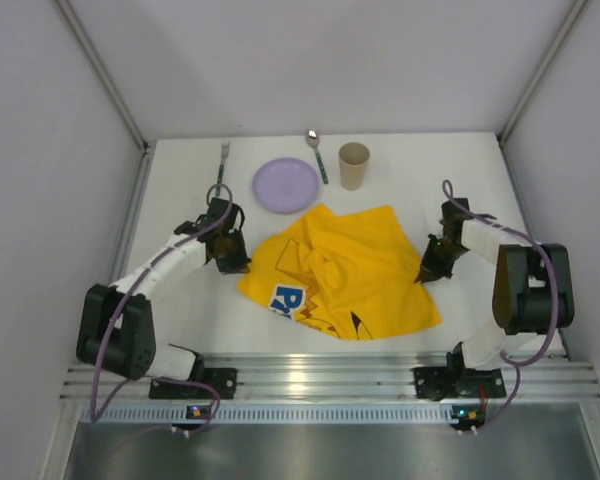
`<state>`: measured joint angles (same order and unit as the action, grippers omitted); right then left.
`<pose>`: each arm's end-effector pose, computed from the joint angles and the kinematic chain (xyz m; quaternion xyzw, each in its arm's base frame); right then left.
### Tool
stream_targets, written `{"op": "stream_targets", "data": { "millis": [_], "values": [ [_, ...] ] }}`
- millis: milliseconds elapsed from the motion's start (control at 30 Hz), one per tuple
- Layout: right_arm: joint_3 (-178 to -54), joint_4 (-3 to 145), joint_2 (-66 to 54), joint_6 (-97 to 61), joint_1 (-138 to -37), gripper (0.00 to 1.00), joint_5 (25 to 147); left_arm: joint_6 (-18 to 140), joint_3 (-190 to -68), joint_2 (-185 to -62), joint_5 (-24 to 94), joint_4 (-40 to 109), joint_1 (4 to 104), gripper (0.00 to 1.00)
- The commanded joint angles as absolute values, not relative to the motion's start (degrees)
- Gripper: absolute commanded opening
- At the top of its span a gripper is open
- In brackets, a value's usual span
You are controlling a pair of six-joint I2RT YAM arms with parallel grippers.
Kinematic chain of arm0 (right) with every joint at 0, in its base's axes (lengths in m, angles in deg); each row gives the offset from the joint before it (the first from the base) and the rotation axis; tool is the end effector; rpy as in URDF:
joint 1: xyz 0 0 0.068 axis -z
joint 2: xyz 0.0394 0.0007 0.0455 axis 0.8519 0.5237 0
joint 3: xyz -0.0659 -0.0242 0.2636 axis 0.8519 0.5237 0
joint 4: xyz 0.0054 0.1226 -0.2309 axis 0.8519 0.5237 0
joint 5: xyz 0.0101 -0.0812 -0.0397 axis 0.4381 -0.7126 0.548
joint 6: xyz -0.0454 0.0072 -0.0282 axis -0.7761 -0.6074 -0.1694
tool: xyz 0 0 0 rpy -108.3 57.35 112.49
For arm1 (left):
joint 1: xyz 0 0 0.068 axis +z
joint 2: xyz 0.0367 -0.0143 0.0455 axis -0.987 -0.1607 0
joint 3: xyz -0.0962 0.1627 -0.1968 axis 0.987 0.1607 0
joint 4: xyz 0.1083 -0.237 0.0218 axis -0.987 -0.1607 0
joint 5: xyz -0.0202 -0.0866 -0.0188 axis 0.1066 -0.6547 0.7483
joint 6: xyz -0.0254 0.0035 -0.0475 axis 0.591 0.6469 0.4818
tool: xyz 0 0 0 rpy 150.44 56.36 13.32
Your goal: Set the dinner table for one person
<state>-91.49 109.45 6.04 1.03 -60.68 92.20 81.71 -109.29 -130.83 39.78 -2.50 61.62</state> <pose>0.2730 0.0193 0.1503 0.1934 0.9704 0.1363 0.0481 0.2574 -0.0916 0.2036 -0.1044 0.9713 -0.1195 0.1770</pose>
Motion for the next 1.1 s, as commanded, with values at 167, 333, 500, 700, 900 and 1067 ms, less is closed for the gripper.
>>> {"op": "stream_targets", "data": {
  "millis": [167,333,500,700,900,1067],
  "values": [
    [-91.70,118.56,0.65,2.34,-51.56,0.00,74.01,88.45,-108.94,-115.07,46.93,-18.23,62.82,0.00],
    [-93.01,120.93,1.88,3.31,-51.47,0.00,75.59,96.44,-106.92,-112.26,41.59,-23.94,61.95,0.00],
    [-92.93,120.85,2.41,1.82,-51.56,0.52,82.35,100.06,-105.94,-106.90,40.60,-26.23,60.28,0.16],
    [-96.27,123.22,2.94,-0.12,-51.74,1.00,81.04,94.64,-114.82,-113.02,42.89,-24.67,59.75,0.98],
    [-101.01,125.94,-1.80,0.24,-54.02,1.00,80.60,83.46,-122.55,-130.07,43.77,-7.64,59.92,0.97],
    [-101.72,126.83,-4.88,0.23,-54.81,1.00,83.06,77.84,-135.09,-151.86,39.64,-2.86,60.01,0.88]
  ]
}}
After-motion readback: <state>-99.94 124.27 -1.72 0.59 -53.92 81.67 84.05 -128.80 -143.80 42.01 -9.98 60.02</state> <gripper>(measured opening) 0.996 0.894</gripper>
